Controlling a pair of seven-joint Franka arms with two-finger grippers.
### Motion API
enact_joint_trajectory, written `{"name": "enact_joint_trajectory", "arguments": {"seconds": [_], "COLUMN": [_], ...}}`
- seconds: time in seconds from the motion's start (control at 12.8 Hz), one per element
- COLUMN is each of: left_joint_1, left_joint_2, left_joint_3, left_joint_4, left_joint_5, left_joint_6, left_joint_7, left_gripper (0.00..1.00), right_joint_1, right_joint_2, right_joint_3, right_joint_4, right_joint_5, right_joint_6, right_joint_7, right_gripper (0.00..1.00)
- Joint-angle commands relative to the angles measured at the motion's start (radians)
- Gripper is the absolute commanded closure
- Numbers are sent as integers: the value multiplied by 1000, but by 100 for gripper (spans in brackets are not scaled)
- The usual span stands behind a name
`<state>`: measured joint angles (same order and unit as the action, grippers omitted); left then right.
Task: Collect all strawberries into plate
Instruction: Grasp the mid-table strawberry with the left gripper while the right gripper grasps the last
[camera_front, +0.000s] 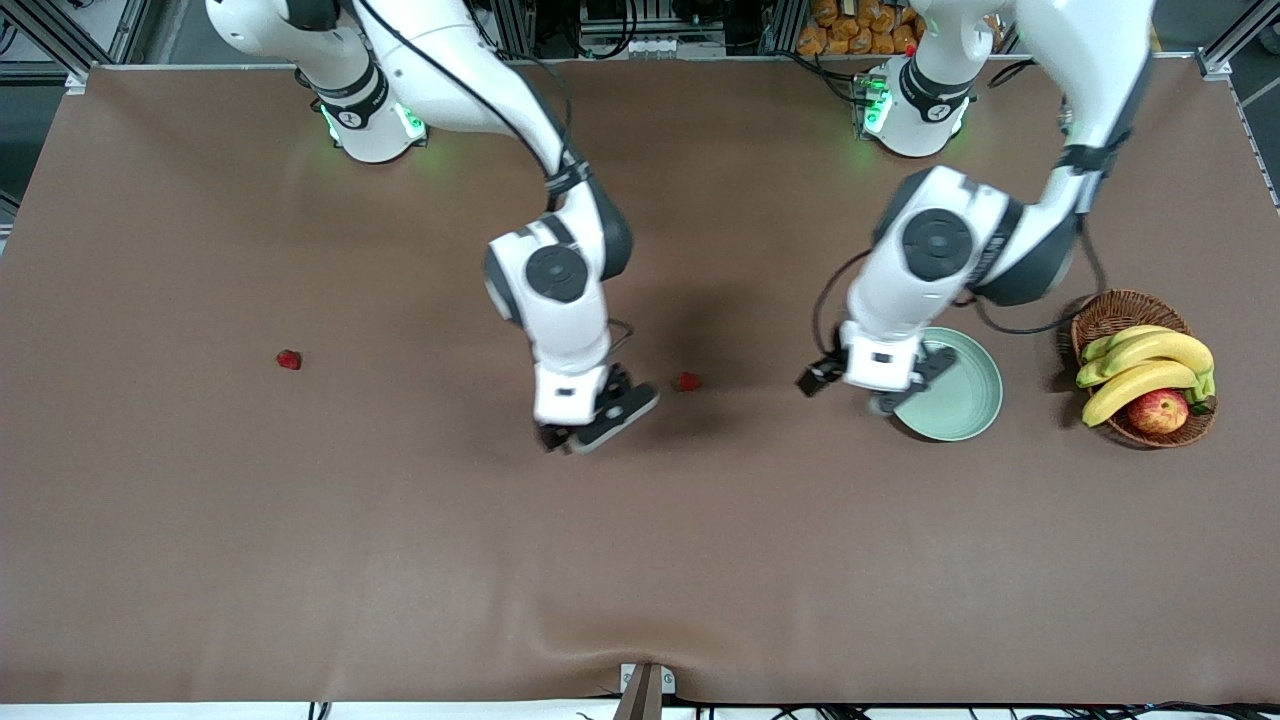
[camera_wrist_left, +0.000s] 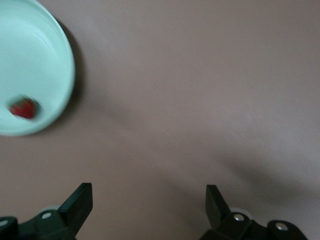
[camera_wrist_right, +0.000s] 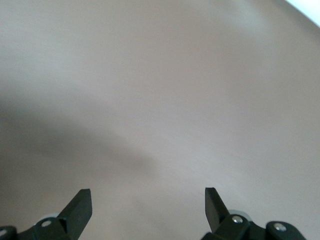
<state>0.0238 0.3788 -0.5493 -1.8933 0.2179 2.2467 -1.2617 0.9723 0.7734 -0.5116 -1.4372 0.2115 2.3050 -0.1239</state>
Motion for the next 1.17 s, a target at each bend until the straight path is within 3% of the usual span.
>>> {"name": "enact_joint_trajectory", "arguments": {"seconds": [0.0, 0.23, 0.47, 0.7, 0.94, 1.1], "left_joint_1": [-94, -197, -370, -494, -518, -516], "left_joint_2": [158, 253, 330, 356, 391, 393], "left_joint_3": [6, 21, 116, 231, 241, 242], "left_joint_4": [178, 273, 359, 369, 402, 399], "left_joint_5": [21, 52, 90, 87, 90, 98], "left_joint_6": [-21, -21, -21, -18, -12, -12], "left_joint_7": [-160, -289, -390, -429, -458, -470], "left_gripper": [0, 0, 0, 0, 0, 0], "right_joint_1": [5, -4, -44, -133, -230, -251], "right_joint_2": [-45, -75, -155, -206, -200, -198], "right_joint_3": [-137, -270, -338, -341, -338, -334], "right_joint_4": [-46, -142, -308, -370, -374, -426], "right_joint_5": [11, 14, 12, 14, 25, 38], "right_joint_6": [-119, -174, -174, -264, -386, -388], "right_joint_7": [4, 12, 10, 10, -3, -58], "right_gripper": [0, 0, 0, 0, 0, 0]}}
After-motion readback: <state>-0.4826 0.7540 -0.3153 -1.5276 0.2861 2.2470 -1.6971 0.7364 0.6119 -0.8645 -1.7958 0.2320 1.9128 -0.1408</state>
